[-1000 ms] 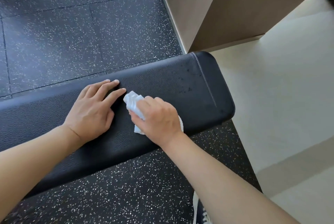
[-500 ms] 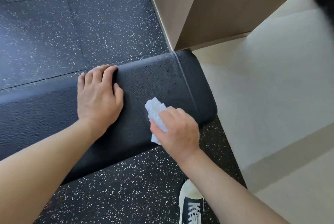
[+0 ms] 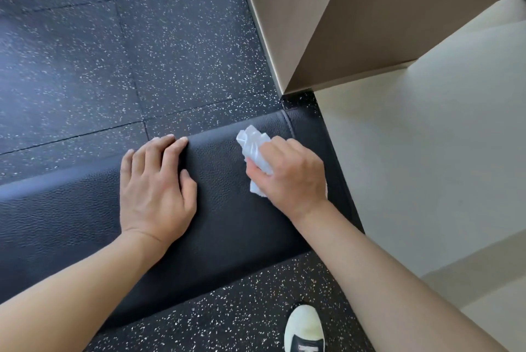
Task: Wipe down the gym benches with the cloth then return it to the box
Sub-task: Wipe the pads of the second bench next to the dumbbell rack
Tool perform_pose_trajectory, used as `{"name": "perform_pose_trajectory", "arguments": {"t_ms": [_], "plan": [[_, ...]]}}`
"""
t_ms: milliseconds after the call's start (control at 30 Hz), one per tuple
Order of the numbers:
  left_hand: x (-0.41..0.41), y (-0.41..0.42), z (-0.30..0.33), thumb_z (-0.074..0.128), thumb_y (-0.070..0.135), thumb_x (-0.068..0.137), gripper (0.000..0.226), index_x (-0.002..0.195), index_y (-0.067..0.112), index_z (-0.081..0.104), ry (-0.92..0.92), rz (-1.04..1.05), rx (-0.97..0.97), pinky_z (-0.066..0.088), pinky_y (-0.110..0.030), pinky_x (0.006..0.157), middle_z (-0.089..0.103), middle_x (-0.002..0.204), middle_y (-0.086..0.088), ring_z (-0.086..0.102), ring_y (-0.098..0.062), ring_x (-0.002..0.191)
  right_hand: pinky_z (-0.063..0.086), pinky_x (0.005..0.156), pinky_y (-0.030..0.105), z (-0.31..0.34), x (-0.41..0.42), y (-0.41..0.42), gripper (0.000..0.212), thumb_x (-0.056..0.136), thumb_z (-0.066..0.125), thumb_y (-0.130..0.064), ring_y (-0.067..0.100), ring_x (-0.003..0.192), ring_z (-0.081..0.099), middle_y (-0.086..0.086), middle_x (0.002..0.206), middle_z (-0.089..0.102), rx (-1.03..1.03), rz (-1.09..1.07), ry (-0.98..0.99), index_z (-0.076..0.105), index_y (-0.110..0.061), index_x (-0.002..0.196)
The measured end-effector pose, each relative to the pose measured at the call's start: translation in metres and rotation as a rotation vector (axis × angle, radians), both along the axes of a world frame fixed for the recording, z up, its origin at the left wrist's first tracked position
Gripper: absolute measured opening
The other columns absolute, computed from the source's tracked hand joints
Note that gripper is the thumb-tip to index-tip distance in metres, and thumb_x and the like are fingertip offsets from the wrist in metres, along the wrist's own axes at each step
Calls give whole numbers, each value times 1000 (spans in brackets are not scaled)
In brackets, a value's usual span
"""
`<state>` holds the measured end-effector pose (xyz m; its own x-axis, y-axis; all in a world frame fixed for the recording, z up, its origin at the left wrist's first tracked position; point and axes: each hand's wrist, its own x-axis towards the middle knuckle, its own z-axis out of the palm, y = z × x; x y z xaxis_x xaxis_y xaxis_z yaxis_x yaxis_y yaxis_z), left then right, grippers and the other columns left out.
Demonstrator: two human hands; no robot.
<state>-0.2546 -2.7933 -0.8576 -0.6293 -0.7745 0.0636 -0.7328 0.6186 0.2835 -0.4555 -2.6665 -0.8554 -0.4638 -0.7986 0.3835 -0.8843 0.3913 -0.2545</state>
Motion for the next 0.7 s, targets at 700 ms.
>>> {"name": "perform_pose_trajectory", "arguments": {"t_ms": [700], "plan": [[0,-1,-3,45,32,93,56,147,19,48,-2,1,-11,20,-51,127,48,149,-5,43,-32,140,30,52,37,8,53,68,33,91,72,-35,21,60,35,0,66,43,55,508,-103,59,-16,68]]}}
